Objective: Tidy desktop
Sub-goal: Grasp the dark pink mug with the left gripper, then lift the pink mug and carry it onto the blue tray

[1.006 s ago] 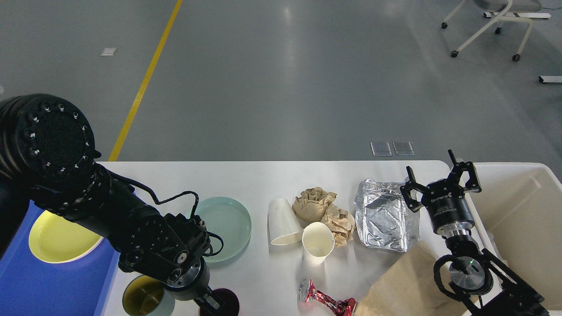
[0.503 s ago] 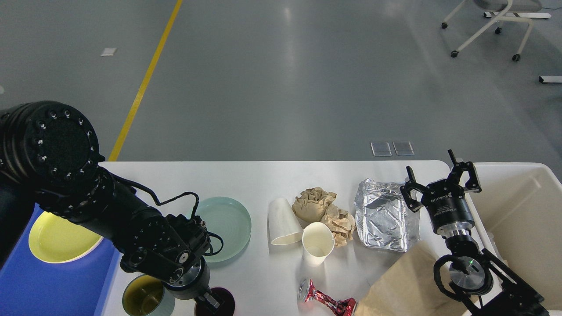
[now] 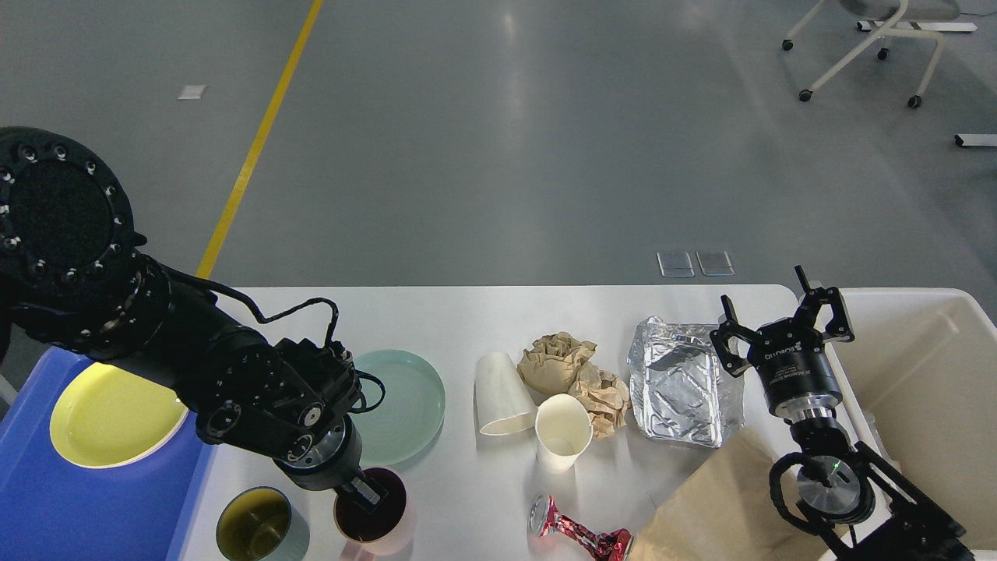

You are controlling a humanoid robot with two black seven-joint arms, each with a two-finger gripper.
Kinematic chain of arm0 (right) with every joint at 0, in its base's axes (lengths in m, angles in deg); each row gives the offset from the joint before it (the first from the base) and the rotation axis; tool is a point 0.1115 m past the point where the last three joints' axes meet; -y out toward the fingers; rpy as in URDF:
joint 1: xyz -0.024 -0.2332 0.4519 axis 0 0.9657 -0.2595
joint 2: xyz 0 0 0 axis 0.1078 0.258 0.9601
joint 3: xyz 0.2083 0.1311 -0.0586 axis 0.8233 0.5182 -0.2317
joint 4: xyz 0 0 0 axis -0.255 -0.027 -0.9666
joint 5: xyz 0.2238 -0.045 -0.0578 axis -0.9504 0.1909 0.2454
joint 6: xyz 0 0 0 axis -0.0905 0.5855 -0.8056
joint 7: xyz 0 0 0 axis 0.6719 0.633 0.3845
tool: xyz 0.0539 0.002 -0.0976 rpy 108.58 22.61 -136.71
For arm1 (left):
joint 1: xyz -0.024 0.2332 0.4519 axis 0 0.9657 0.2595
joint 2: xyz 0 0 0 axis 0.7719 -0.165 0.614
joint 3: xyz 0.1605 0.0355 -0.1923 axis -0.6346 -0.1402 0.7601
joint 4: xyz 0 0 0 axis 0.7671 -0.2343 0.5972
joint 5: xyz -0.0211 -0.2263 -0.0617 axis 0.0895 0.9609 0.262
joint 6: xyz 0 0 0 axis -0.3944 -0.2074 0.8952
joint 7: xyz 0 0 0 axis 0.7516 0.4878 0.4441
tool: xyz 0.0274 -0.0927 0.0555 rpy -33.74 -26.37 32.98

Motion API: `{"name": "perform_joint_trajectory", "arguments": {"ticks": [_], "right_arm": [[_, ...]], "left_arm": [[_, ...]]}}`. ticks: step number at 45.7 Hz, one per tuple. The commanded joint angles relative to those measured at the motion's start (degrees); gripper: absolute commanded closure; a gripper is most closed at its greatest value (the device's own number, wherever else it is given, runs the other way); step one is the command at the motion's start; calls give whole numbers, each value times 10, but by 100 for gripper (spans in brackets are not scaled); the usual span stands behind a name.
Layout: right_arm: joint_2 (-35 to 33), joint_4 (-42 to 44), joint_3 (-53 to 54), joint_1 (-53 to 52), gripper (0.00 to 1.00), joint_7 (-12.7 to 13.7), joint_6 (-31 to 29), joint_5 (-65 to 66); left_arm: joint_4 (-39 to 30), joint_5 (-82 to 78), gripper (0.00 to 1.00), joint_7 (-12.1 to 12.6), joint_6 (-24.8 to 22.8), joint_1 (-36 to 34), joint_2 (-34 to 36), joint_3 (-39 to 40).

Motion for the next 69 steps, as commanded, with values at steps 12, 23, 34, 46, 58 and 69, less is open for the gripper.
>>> {"name": "perform_joint_trajectory", "arguments": {"ticks": [12,23,34,46,58,69], "right_arm": [[0,0,0,1,0,0,0,0],[0,0,0,0,0,0,0,1],[0,0,0,1,0,0,0,1],[0,0,0,1,0,0,0,0],[0,0,0,0,0,0,0,0],[0,0,0,1,0,0,0,0]], "left_arm": [[-22,112,100,-7,-129,-151,46,-21],[-63,186,100,-19,-182,-285,70,-59],[-71,243,100,-85,-325,-414,81,-93],[-100,252,100,-181,-379,-475,81,-182],[-80,246,100,-175,-361,-463,98,-234],[-31,189,100,-173,-358,-409,184,-287]]}}
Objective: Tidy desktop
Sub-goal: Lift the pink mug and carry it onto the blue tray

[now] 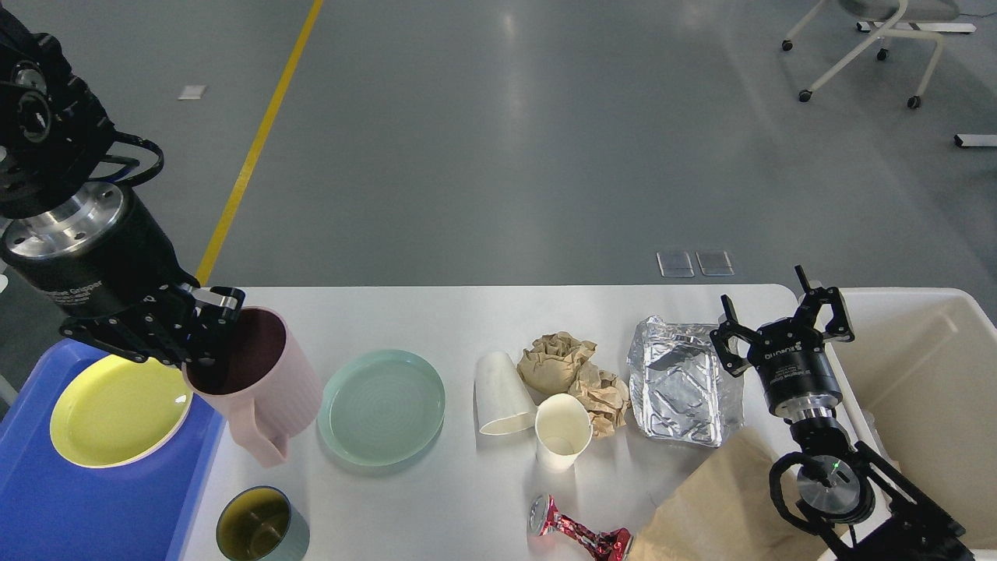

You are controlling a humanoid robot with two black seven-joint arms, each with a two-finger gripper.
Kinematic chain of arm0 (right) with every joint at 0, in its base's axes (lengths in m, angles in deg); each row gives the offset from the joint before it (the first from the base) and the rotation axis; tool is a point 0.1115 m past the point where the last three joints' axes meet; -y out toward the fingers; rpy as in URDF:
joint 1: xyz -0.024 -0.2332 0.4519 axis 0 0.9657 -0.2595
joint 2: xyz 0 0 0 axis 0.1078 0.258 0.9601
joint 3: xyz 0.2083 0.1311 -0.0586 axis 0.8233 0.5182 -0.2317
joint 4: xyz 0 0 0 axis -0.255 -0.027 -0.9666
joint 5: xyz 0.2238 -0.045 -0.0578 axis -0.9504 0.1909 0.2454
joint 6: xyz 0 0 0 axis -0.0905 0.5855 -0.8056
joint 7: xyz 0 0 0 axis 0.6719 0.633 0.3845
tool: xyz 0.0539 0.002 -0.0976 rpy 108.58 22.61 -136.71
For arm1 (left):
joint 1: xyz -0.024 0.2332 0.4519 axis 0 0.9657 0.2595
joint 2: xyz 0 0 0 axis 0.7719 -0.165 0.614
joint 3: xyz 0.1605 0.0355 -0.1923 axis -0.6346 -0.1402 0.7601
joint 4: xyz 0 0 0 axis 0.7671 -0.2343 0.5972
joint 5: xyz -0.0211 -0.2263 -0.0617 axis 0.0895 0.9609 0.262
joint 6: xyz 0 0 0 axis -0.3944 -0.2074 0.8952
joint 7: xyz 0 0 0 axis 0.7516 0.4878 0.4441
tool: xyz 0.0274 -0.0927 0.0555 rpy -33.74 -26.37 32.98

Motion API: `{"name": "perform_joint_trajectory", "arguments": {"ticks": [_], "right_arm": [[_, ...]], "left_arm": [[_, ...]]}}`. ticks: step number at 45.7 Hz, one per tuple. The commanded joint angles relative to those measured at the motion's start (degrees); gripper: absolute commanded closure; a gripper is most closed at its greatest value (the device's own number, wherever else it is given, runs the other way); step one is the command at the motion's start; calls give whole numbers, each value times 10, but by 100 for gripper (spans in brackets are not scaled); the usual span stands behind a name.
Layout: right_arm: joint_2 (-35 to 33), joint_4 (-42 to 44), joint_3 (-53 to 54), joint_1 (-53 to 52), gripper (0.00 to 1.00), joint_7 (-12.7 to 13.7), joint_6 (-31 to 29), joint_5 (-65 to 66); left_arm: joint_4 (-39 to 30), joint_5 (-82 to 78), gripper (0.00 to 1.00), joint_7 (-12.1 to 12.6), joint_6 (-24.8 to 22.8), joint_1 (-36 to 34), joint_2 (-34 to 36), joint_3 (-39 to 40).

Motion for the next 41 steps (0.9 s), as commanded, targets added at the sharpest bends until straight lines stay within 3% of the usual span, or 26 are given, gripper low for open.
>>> {"name": "perform_joint_trajectory", "arguments": {"ticks": [1,13,19,34,41], "right_arm": [[0,0,0,1,0,0,0,0],[0,0,0,1,0,0,0,1],[0,0,0,1,0,0,0,0],[0,0,0,1,0,0,0,0],[0,0,0,1,0,0,0,0]], "left_arm": [[33,-53,100,0,-1,28,63,-24],[125,-171,100,13,-5,111,230,-17],[177,-214,100,9,2,189,278,-7],[331,-287,100,6,58,513,327,197],[343,-331,100,4,77,583,333,253]]}}
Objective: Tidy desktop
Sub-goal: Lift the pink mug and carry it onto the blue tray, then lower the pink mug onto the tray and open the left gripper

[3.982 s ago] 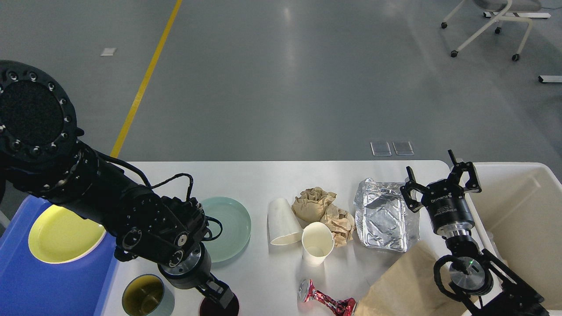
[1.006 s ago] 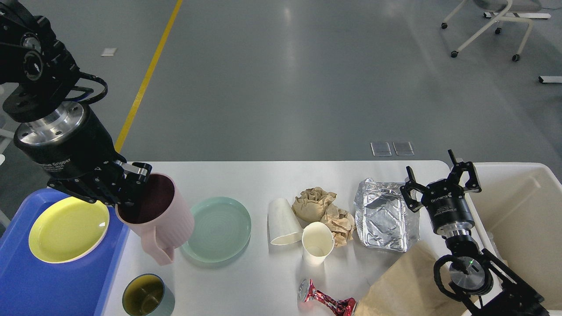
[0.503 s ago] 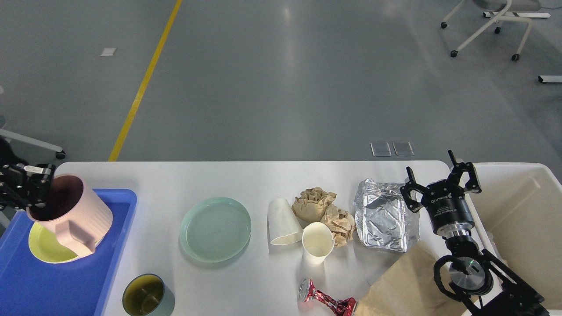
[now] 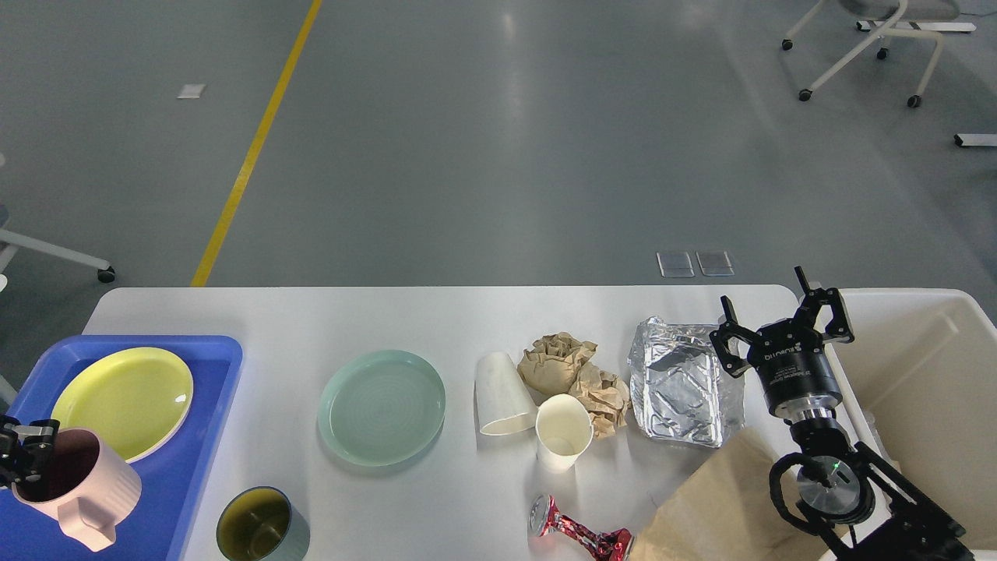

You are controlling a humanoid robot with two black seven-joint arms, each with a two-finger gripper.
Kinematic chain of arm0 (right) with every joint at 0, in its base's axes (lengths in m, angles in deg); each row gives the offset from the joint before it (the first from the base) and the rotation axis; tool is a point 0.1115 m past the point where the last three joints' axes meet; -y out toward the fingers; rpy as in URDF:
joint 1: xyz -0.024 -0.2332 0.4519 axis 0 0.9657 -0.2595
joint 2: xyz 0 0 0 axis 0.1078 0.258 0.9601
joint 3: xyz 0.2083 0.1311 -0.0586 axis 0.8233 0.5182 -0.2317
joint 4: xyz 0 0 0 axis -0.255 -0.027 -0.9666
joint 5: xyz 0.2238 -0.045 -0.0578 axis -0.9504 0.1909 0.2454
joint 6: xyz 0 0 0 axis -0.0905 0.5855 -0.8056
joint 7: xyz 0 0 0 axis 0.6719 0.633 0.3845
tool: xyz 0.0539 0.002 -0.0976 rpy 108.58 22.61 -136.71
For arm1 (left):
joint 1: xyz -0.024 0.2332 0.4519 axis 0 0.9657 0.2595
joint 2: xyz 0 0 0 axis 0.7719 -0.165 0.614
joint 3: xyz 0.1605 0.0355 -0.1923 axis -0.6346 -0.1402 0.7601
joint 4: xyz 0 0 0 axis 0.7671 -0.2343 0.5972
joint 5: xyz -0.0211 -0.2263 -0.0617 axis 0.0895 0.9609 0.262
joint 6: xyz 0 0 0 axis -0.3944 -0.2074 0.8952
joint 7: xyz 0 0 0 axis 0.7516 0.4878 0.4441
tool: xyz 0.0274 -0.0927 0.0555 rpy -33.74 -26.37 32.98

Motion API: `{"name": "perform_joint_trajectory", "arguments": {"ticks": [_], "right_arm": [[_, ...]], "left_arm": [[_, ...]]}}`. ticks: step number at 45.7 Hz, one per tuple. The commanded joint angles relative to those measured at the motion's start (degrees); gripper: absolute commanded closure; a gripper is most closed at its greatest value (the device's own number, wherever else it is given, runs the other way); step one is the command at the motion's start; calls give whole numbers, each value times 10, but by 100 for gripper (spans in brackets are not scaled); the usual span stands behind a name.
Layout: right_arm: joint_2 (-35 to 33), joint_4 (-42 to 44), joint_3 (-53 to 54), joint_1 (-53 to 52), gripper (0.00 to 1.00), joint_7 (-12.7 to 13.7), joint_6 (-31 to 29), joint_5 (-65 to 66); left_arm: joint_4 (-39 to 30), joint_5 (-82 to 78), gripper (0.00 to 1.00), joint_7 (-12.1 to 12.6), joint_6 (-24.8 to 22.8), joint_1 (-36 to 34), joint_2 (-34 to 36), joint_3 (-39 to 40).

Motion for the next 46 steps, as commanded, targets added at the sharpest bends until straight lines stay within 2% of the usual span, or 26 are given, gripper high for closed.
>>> {"name": "perform_joint_trajectory", "arguments": {"ticks": [1,10,14,21,37,41,46], "right_arm": [[0,0,0,0,0,0,0,0],[0,0,0,0,0,0,0,0],[0,0,0,0,0,0,0,0],[0,0,0,0,0,0,-1,0],[0,0,0,0,0,0,0,0],[0,0,0,0,0,0,0,0],[0,0,0,0,0,0,0,0]], "left_arm": [[10,-39,100,-1,23,50,10,41],[42,-46,100,-10,69,115,19,75],[63,-46,100,-19,72,147,15,96],[80,-50,100,-20,72,192,15,144],[80,-69,99,-20,76,201,15,151],[80,-61,91,-19,94,201,15,151],[75,-46,61,-17,135,202,15,151]]}}
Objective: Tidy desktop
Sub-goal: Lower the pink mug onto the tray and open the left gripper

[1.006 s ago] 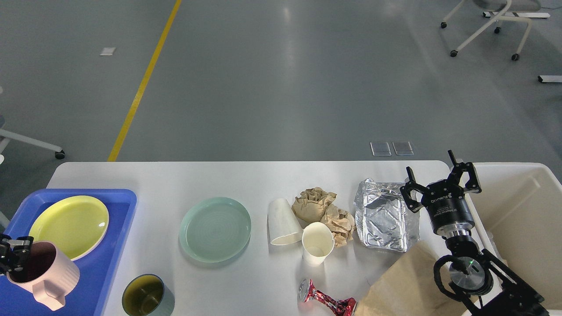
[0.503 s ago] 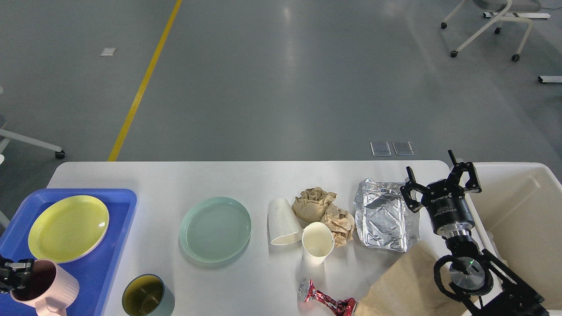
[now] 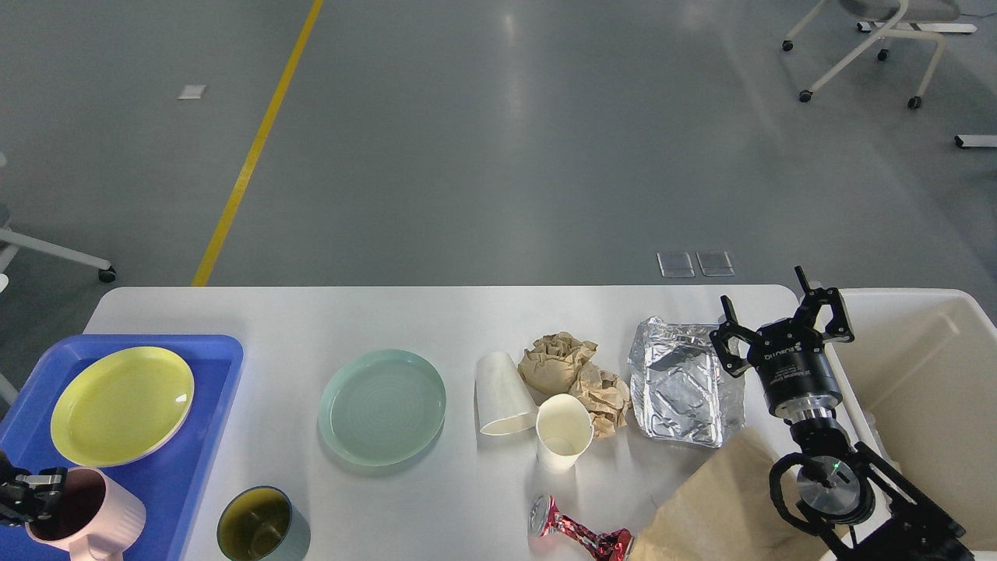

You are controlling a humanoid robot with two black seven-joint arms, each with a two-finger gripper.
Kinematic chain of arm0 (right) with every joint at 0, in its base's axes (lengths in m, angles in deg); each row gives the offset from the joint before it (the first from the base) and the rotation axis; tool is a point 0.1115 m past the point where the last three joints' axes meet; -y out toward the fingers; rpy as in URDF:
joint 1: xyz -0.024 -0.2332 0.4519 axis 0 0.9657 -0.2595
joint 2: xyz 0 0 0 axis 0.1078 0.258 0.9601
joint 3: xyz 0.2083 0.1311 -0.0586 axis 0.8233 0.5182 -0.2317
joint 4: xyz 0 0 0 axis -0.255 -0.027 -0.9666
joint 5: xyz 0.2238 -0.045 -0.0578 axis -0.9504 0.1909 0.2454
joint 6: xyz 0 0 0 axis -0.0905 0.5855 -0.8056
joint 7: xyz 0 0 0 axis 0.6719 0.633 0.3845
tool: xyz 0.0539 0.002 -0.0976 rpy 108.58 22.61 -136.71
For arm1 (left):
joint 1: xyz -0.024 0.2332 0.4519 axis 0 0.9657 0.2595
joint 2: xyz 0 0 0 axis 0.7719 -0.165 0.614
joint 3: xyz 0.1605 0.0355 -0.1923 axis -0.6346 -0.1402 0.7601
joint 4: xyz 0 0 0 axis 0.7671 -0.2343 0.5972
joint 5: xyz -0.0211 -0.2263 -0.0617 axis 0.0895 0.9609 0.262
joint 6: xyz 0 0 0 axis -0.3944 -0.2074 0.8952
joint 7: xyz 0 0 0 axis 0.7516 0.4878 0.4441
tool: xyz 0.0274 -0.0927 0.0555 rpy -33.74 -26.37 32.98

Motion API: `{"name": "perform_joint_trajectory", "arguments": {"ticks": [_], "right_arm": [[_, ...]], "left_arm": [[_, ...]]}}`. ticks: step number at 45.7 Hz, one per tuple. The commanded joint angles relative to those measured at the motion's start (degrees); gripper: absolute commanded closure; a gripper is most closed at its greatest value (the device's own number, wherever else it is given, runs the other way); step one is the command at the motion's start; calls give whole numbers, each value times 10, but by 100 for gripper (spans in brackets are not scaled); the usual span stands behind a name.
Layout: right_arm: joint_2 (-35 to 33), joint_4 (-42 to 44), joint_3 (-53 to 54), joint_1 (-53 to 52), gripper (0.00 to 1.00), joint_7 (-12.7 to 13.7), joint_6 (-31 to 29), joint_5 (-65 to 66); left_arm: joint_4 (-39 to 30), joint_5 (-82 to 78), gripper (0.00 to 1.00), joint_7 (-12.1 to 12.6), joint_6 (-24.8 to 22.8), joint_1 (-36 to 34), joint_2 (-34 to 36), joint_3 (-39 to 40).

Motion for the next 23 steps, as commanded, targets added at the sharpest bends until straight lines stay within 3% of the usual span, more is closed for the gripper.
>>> {"name": "perform_joint_trajectory", "arguments": {"ticks": [1,3,10,23], "right_arm": [[0,0,0,0,0,0,0,0],[0,0,0,0,0,0,0,-1],[0,0,0,0,0,0,0,-1],[0,0,0,0,0,0,0,-1]], "left_arm": [[-7,22,56,3,48,1,0,0],[-9,36,45,3,66,3,0,0],[-10,57,24,4,82,13,0,-1],[-41,57,10,5,75,11,5,-10]]}}
